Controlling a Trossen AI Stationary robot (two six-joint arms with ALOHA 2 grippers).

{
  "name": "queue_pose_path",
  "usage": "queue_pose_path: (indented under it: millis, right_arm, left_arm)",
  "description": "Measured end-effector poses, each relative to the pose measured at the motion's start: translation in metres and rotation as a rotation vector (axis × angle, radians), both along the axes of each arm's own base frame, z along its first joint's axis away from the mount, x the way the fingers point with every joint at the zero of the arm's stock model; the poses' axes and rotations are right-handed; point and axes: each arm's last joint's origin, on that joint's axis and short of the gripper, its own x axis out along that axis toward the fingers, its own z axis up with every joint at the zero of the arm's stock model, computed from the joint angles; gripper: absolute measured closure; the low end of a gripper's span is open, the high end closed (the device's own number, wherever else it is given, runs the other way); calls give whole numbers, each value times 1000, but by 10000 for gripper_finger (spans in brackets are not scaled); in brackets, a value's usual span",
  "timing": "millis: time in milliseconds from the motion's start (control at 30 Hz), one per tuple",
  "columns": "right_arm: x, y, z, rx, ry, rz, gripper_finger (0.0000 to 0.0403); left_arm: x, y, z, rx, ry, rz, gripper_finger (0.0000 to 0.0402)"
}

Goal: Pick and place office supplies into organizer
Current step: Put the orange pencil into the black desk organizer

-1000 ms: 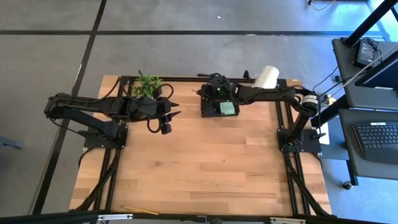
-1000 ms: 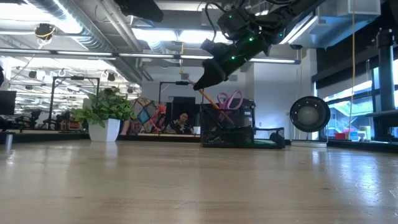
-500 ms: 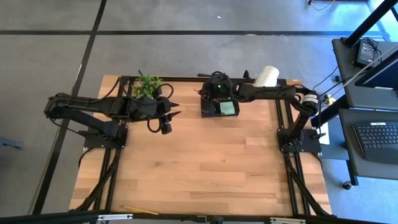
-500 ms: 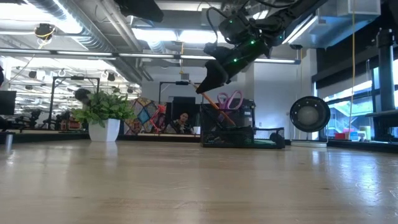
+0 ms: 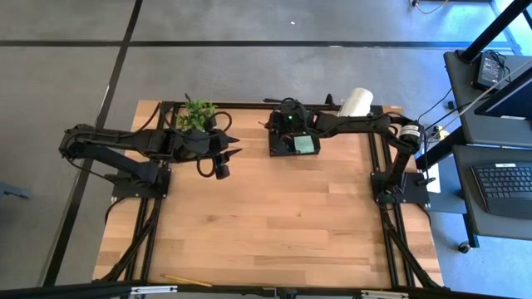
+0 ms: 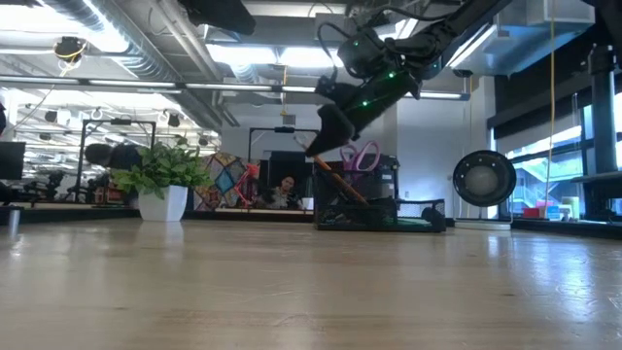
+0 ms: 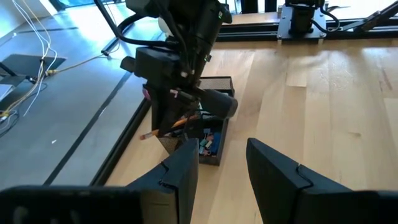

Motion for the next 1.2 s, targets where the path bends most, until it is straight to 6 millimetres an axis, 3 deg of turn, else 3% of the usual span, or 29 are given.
queue_pose_path:
  millis: [233, 667, 1200]
  right_arm:
    - [-1, 1, -2, 16, 26, -3, 357]
    - [-3, -2, -3, -34, 55, -84, 300]
    - [-4, -2, -1, -15, 39, -136, 297]
  left_arm:
    - [0, 0, 0, 12, 6, -6, 272]
    - [0, 0, 0, 13, 6, -6, 272]
    - [0, 0, 0, 12, 7, -7, 272]
